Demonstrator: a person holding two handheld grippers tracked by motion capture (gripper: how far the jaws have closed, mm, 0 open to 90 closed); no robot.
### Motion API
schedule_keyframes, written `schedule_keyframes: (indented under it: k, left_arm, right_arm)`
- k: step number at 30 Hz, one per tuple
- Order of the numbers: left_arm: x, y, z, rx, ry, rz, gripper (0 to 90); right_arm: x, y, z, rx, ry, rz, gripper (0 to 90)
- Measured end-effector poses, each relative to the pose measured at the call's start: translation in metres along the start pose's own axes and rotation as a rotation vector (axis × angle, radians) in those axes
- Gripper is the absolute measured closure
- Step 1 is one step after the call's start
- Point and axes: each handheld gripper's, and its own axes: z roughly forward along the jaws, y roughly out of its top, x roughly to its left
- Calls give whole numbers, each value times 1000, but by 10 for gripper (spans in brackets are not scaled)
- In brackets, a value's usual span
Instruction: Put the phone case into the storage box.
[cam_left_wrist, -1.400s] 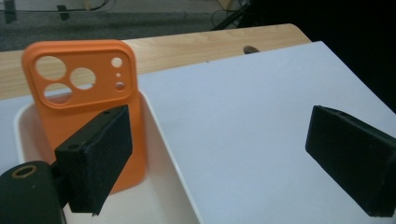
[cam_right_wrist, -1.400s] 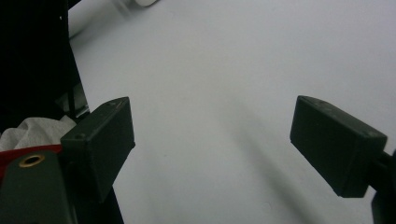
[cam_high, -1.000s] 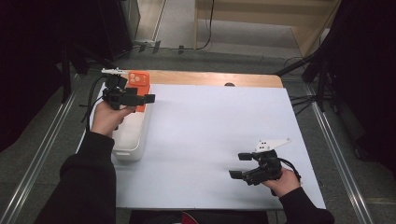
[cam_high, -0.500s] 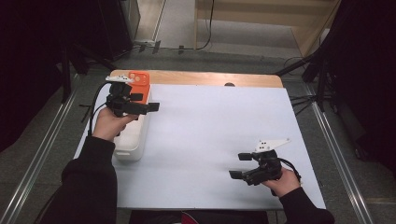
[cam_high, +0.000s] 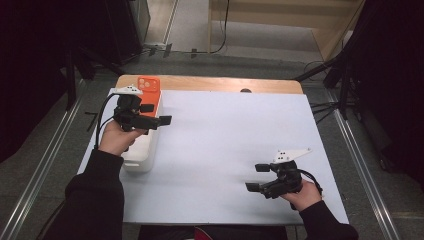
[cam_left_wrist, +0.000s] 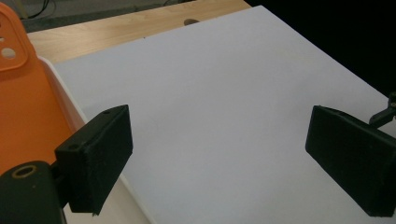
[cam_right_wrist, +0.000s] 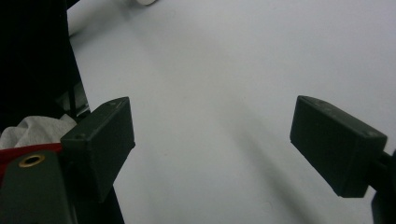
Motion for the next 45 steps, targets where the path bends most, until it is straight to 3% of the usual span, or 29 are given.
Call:
schedule_keyframes:
  k: [12, 17, 28, 32, 45]
  left_arm:
    - [-16, -11, 6, 2, -39, 55, 76]
    - [-23, -17, 10, 8, -33, 87, 76]
    - [-39, -26, 17, 21, -60, 115, 76]
    - [-45, -30, 18, 35, -45, 136, 76]
    - [-57, -45, 18, 20, -62, 166, 76]
  right_arm:
    - [0, 0, 0, 2, 1, -5, 127]
    - [0, 0, 0, 2, 2, -3, 127]
    - [0, 0, 1, 7, 3, -4, 127]
    - [0, 0, 1, 6, 3, -7, 127]
    - [0, 1, 2, 10, 5, -5, 127]
